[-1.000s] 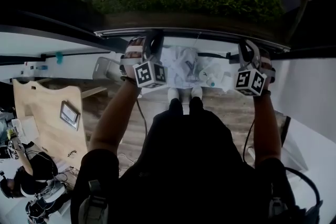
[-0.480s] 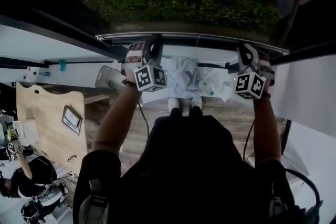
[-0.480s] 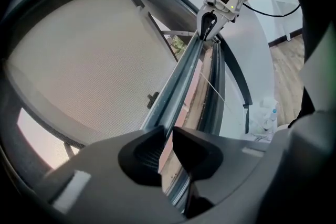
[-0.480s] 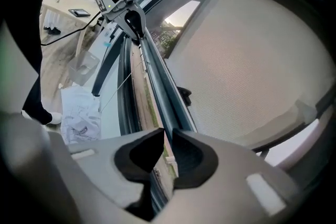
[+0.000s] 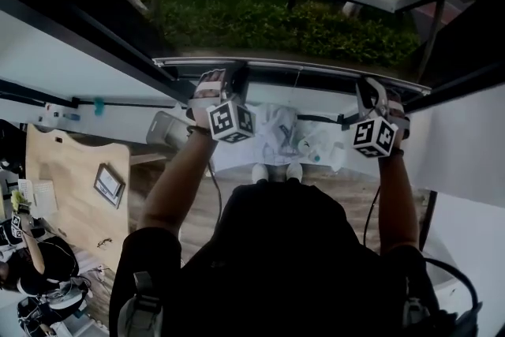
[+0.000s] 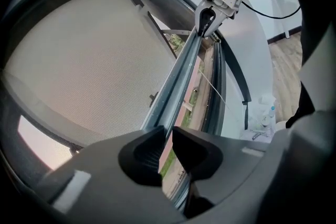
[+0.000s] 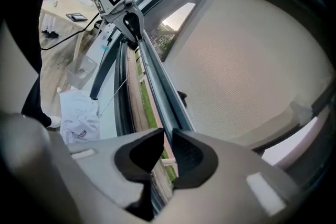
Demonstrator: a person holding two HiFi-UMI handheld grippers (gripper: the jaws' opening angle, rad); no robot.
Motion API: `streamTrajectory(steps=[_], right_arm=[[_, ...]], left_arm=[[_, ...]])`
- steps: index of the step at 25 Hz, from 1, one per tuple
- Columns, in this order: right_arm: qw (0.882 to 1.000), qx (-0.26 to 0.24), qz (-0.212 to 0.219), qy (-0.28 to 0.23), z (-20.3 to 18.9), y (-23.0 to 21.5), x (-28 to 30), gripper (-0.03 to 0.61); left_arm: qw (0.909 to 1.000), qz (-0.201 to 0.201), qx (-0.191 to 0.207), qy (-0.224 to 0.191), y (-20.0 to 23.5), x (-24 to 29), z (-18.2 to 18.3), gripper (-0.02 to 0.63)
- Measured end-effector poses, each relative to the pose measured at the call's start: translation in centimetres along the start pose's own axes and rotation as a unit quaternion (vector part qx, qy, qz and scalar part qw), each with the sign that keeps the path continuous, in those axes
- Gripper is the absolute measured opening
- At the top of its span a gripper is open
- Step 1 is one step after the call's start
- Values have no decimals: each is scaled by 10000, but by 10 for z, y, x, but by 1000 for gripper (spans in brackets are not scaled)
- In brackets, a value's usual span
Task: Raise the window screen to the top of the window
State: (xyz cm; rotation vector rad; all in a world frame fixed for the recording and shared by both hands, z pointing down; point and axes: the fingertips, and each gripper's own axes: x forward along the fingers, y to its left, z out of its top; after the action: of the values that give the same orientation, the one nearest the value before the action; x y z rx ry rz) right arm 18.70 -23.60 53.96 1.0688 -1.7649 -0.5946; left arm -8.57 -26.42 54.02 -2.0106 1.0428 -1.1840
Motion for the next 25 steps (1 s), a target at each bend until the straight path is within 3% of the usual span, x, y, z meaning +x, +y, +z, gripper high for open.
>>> streamTrajectory(steps=[6, 25], right_arm=[[10000, 51, 26, 1, 2, -5, -3, 51], [9992, 38, -347, -182, 30, -58, -29, 52]], left_arm=[[9999, -101, -55, 28, 5, -3, 4, 52], [9996, 281, 47, -86, 59, -28, 32, 52]])
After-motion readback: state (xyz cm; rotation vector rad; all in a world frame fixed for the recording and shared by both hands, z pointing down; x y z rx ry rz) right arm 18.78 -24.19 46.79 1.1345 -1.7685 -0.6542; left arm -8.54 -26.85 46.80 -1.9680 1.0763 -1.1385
